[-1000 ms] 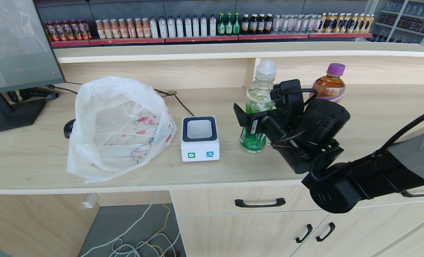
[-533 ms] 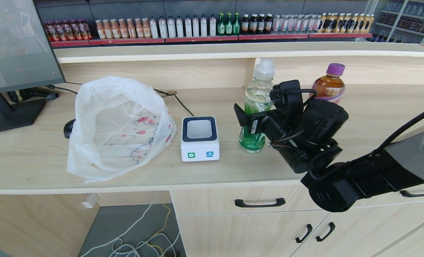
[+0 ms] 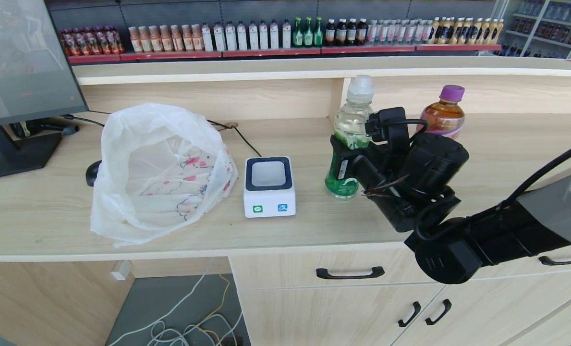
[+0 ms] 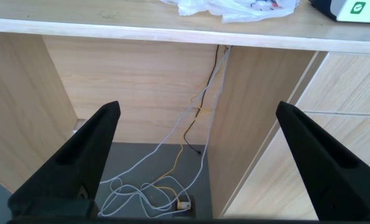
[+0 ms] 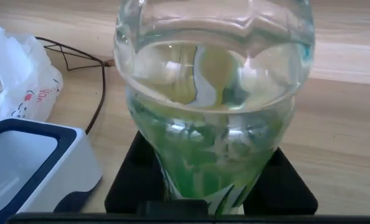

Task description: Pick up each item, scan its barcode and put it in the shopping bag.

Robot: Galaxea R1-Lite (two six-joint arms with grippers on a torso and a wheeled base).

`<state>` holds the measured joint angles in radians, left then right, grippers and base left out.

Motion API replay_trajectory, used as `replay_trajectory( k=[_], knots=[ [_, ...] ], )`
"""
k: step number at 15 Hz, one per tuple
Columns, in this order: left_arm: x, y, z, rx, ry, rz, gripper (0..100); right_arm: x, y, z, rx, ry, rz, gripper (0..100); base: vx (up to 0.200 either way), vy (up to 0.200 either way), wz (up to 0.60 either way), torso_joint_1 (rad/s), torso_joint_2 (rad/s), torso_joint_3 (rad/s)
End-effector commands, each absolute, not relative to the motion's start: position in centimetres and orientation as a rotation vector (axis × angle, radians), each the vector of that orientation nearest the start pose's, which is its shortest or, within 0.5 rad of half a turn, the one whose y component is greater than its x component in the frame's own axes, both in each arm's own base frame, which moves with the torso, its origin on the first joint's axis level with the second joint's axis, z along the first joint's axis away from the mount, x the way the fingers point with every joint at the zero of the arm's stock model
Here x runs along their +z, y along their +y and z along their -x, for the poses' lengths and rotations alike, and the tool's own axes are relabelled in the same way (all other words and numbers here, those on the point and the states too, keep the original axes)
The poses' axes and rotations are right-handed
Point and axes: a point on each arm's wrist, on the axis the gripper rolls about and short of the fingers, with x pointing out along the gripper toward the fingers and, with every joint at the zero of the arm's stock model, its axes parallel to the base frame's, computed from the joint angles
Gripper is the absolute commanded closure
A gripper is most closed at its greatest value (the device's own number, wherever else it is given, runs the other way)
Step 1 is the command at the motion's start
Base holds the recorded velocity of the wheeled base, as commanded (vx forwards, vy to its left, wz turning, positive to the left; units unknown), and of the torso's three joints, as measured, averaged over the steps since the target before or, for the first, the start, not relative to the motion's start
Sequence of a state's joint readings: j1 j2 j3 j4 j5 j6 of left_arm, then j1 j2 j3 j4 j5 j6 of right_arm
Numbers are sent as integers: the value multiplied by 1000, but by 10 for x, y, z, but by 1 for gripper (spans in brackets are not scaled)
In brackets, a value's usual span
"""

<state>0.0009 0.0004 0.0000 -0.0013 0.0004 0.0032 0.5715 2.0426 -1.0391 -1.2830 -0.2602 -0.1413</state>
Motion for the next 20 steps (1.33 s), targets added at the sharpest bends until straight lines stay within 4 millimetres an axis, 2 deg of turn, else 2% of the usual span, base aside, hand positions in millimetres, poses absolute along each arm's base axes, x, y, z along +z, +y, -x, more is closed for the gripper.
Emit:
replay_trajectory(
  k=[1, 12, 16, 20],
  knots=[
    [76, 0, 23, 2, -2, -3, 0, 193, 207, -331, 293, -289, 19, 100, 0, 0, 0, 0, 0, 0],
    [76, 0, 23, 3, -2, -3, 0, 210, 202, -321, 294, -329, -1, 100, 0, 0, 0, 0, 0, 0],
    [76, 0, 23, 3, -2, -3, 0, 227, 197, -307, 300, -364, -12, 100, 0, 0, 0, 0, 0, 0],
    [76, 0, 23, 2, -2, -3, 0, 238, 191, -276, 326, -378, 20, 100, 0, 0, 0, 0, 0, 0]
  ],
)
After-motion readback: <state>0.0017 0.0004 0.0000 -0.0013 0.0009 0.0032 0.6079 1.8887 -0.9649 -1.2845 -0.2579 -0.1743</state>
